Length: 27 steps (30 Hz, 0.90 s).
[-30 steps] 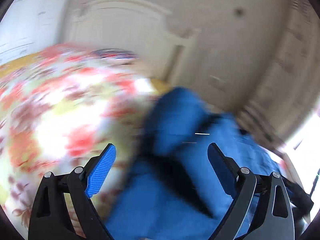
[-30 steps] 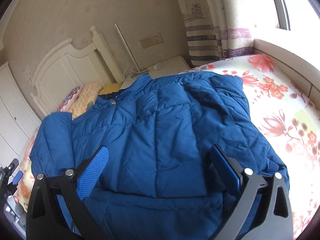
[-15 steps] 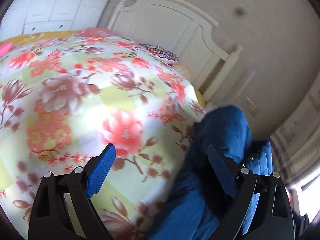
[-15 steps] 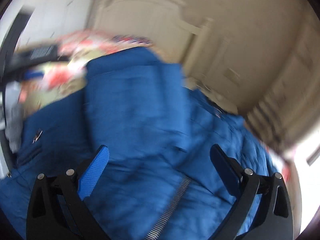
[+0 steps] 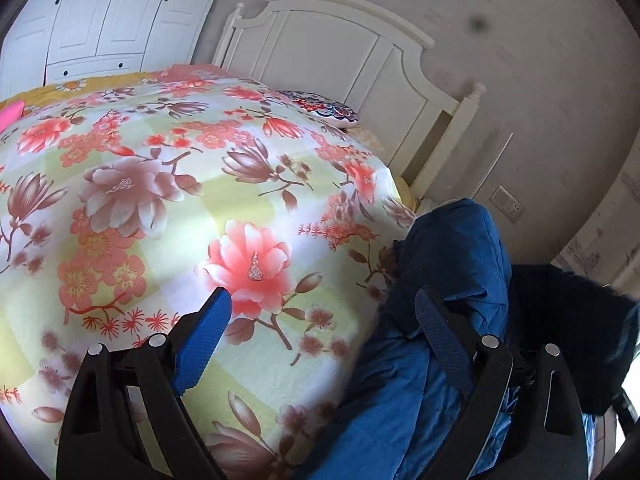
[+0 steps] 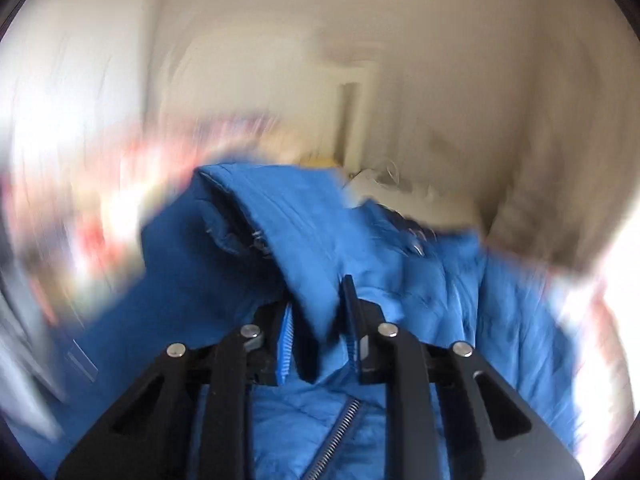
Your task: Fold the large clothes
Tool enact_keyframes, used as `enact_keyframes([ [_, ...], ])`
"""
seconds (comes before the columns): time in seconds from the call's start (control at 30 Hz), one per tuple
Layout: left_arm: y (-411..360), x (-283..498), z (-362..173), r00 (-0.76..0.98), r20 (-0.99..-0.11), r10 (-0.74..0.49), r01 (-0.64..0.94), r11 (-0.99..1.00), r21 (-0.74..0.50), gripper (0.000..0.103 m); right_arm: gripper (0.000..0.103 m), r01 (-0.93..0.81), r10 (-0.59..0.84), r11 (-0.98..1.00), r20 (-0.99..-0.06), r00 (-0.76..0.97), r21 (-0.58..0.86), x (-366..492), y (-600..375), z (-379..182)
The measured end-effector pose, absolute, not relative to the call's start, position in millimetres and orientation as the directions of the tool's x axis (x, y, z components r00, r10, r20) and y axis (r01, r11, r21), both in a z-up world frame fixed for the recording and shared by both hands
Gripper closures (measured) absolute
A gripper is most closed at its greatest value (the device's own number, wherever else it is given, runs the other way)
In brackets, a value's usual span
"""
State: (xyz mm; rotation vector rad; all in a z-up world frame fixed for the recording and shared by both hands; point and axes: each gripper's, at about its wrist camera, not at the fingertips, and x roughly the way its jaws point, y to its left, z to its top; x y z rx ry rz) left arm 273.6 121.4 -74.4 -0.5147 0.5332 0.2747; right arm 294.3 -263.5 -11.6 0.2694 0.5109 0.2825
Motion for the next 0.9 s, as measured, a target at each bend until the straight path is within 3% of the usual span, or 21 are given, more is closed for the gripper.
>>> enact_keyframes([
  [0.03,116,275,-72,0.833,-0.541,0.112,-0.358,0.855,-0.375,0.012,0.083,-0.151,0.378,0.844,-0.370,0.849,0.515,291,-312,-14],
  [0.1,109,277,-70,0.836,-0.538,0.103,-0.336,0.872,-0.355,0.012,0.083,-0.070,0.413,0.676,-0.298,0.861,0.734,288,-381,-30],
  [0.17,103,279,-69,0.837,-0.539,0.100,-0.319,0.888,-0.331,0.012,0.076,0.061,0.389,0.610,-0.365,0.846,0.790,291,-427,-53],
  [0.2,102,280,-69,0.837,-0.539,0.097,-0.314,0.891,-0.327,0.012,0.055,0.120,0.366,0.624,-0.425,0.828,0.772,294,-439,-62],
  [0.23,101,281,-69,0.837,-0.540,0.092,-0.307,0.895,-0.324,0.012,0.021,0.163,0.354,0.625,-0.464,0.812,0.763,294,-448,-72],
  [0.27,101,282,-69,0.836,-0.542,0.088,-0.304,0.896,-0.323,0.012,0.017,0.159,0.365,0.615,-0.457,0.811,0.773,291,-452,-77],
  [0.4,102,283,-71,0.830,-0.551,0.083,-0.306,0.894,-0.326,0.012,0.017,0.122,0.367,0.672,-0.472,0.801,0.730,288,-439,-79],
  [0.57,103,284,-72,0.827,-0.556,0.082,-0.307,0.894,-0.326,0.012,0.019,0.167,0.300,0.785,-0.601,0.741,0.597,295,-409,-87],
  [0.6,103,284,-72,0.827,-0.556,0.082,-0.307,0.894,-0.326,0.012,0.031,0.155,0.291,0.807,-0.613,0.735,0.569,296,-404,-86],
  [0.63,103,285,-73,0.827,-0.557,0.082,-0.308,0.894,-0.326,0.012,0.062,0.134,0.303,0.813,-0.607,0.735,0.567,301,-401,-84],
  [0.7,104,285,-73,0.825,-0.559,0.081,-0.310,0.892,-0.329,0.012,0.080,0.071,0.326,0.809,-0.546,0.772,0.583,293,-392,-76],
  [0.83,106,283,-73,0.828,-0.554,0.085,-0.316,0.887,-0.337,0.012,0.083,-0.007,0.375,0.757,-0.426,0.823,0.654,264,-405,-55],
  [0.9,105,283,-72,0.828,-0.554,0.084,-0.314,0.889,-0.334,0.012,0.082,0.040,0.351,0.763,-0.465,0.813,0.645,262,-414,-60],
])
